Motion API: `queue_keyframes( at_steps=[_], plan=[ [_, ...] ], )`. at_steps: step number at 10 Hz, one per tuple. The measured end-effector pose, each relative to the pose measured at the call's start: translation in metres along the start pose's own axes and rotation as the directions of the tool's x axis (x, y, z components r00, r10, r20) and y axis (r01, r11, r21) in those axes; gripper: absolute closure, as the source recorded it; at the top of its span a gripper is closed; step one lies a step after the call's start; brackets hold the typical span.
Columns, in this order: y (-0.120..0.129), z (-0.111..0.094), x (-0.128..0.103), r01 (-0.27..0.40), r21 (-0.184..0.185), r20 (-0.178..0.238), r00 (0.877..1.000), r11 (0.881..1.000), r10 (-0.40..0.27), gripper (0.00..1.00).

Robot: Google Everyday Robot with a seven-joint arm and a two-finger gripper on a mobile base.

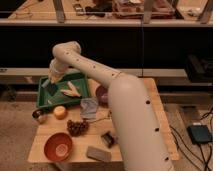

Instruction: Wipe tray with sponge

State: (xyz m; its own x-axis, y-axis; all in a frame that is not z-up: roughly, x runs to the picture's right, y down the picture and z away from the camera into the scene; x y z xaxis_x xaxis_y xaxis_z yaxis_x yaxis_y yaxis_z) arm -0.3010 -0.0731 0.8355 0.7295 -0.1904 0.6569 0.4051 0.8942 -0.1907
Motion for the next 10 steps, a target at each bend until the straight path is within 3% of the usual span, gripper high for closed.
queue_keyframes(
  at_steps=[3,5,6,9,10],
  plan=[
    [0.015,0.024,0.007,0.005,0.01,-0.009,1.0,1.0,-0.005,1.0],
    [0.026,0.034,0.013,0.047,0.103,0.01,0.999,0.994,-0.048,1.0],
    [0.028,0.038,0.014,0.057,0.124,0.008,0.998,0.991,-0.058,1.0],
    [0.034,0.047,0.012,0.057,0.07,-0.002,0.998,0.996,-0.057,1.0],
    [0.037,0.049,0.017,0.044,0.035,-0.007,0.999,0.998,-0.044,1.0]
  ],
)
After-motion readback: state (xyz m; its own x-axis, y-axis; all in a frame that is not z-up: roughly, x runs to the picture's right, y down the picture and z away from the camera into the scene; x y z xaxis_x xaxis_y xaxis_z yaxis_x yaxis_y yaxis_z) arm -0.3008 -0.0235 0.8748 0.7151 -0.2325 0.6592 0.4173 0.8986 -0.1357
